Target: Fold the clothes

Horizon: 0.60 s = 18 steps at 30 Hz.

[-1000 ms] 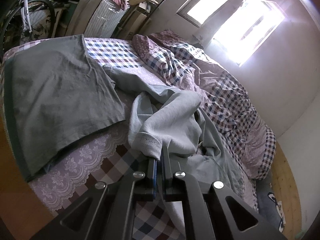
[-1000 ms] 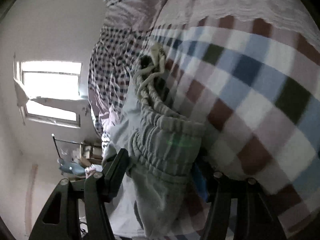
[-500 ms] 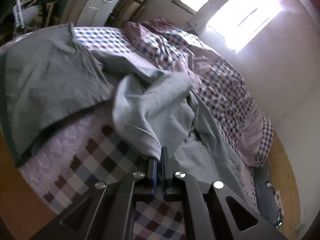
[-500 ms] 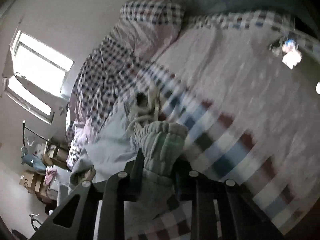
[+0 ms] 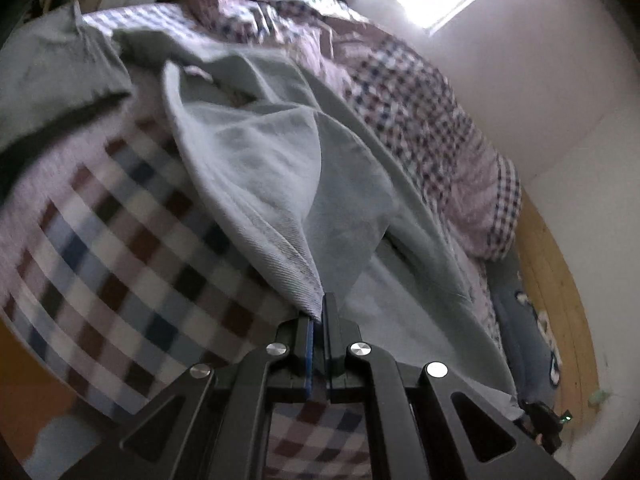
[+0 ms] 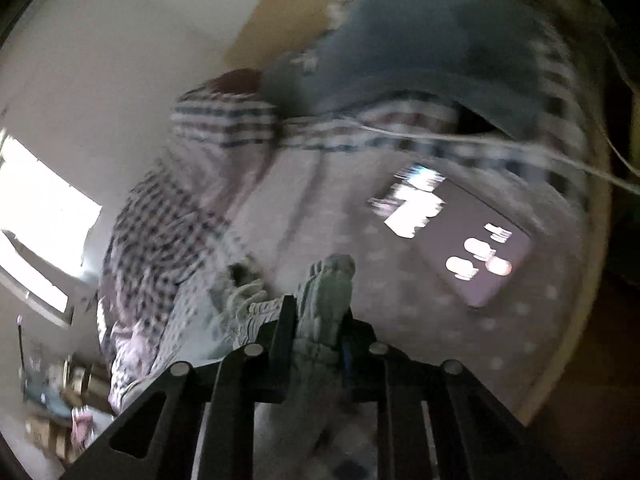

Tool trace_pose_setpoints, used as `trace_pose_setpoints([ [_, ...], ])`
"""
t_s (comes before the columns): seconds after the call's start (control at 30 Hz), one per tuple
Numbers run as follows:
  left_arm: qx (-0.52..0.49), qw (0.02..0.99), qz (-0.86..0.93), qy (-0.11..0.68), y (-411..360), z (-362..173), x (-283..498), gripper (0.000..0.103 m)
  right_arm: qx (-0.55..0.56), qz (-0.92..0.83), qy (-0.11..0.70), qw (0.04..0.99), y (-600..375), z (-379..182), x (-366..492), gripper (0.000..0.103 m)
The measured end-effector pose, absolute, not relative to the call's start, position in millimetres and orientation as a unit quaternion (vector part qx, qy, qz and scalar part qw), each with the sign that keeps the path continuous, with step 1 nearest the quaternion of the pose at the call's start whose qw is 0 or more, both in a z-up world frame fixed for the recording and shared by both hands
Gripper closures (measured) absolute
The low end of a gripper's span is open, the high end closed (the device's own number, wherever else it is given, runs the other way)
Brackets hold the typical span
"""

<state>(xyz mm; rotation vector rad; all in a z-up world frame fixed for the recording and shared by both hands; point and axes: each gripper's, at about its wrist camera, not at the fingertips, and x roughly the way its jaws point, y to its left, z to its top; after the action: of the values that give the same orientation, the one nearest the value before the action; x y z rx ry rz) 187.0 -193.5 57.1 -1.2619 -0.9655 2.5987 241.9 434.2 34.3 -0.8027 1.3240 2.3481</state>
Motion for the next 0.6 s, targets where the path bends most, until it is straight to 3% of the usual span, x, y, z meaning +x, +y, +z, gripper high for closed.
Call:
trace_pose_setpoints([
  [0.07, -0.425, 0.049, 0.85, -0.308, -188, 45, 187, 0.101, -0.304, 0.817, 0.46, 0.169, 434, 20, 243, 0.081],
  [0.17, -0.432, 0.046, 0.841, -0.322, -194, 28, 188, 0.101, -0.324, 0.811, 0.448, 0.191, 431, 12, 248, 0.069],
  [0.27, -0.428, 0.044, 0.833, -0.347, -205, 14, 191, 0.091, -0.317, 0.82, 0.402, 0.256, 420, 28, 262, 0.066],
  [0.37, -0.407, 0.047, 0.833, -0.372, -221, 6, 196, 0.066, -0.274, 0.84, 0.356, 0.303, 404, 54, 280, 0.065],
  [0.4, -0.4, 0.045, 0.83, -0.387, -228, 4, 197, 0.051, -0.262, 0.849, 0.348, 0.3, 398, 60, 282, 0.064],
  [0.43, -0.395, 0.041, 0.823, -0.406, -235, 2, 197, 0.04, -0.253, 0.862, 0.338, 0.28, 387, 66, 280, 0.06],
  [0.47, -0.389, 0.038, 0.818, -0.423, -243, 0, 198, 0.037, -0.246, 0.877, 0.327, 0.253, 375, 72, 277, 0.058],
  [0.6, -0.359, 0.028, 0.811, -0.461, -273, 0, 196, 0.034, -0.273, 0.924, 0.256, 0.081, 297, 78, 238, 0.054],
])
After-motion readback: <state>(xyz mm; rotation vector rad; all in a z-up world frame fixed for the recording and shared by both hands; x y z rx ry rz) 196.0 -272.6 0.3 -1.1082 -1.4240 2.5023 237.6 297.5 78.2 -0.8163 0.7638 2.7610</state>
